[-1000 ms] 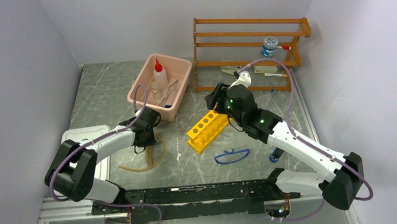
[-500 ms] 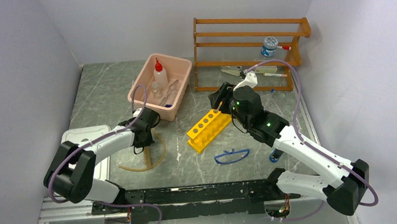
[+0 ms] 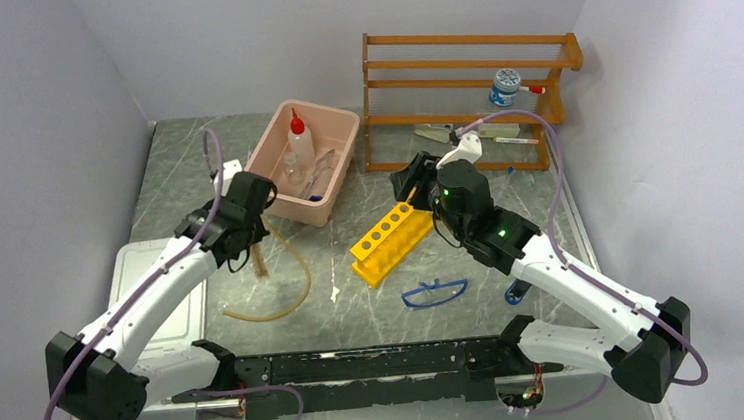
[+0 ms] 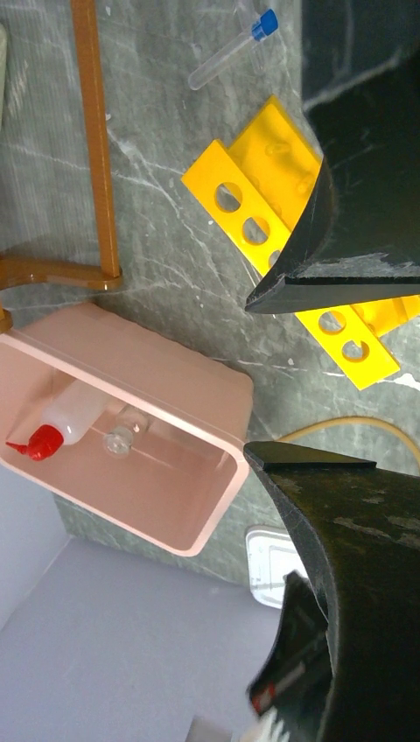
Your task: Organize the chemistry lab equipment
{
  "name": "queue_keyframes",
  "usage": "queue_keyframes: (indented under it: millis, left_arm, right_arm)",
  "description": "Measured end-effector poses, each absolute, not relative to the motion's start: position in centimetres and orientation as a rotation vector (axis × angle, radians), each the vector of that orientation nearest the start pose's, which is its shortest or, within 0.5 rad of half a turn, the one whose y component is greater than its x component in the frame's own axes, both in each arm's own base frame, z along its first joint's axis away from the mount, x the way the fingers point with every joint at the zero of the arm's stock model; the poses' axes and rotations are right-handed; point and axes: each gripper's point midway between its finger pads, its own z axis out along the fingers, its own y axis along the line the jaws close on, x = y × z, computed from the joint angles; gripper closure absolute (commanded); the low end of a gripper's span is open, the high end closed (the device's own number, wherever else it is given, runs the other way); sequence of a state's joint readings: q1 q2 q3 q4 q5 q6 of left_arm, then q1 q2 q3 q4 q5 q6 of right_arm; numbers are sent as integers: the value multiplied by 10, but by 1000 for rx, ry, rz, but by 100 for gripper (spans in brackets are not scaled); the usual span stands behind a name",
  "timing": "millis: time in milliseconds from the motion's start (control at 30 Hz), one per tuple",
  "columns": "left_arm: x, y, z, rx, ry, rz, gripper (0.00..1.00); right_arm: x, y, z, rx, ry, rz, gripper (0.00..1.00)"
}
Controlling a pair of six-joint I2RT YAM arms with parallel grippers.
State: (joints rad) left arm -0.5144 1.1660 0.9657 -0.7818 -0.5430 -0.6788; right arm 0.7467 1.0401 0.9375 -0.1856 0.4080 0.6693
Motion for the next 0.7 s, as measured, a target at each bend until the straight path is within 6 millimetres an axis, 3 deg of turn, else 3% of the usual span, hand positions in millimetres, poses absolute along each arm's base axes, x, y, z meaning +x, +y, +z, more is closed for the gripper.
queue_keyframes:
  millis: [133,333,500,700]
  left_arm:
    - [289,-88,197,-304,2254,43,95]
    - [321,-135,253,-72,2173,-173,95]
    - [353,-183,268,139,2161,-312,95]
    - [400,-226,274,329,2140,-363,95]
  right_arm:
    - [299,212,271,198,1874,580,40]
    - [311,197,282,205,1841,496,38]
    - [325,179,308,240,1779,446,38]
    - [334,162,313,266,1764,393,38]
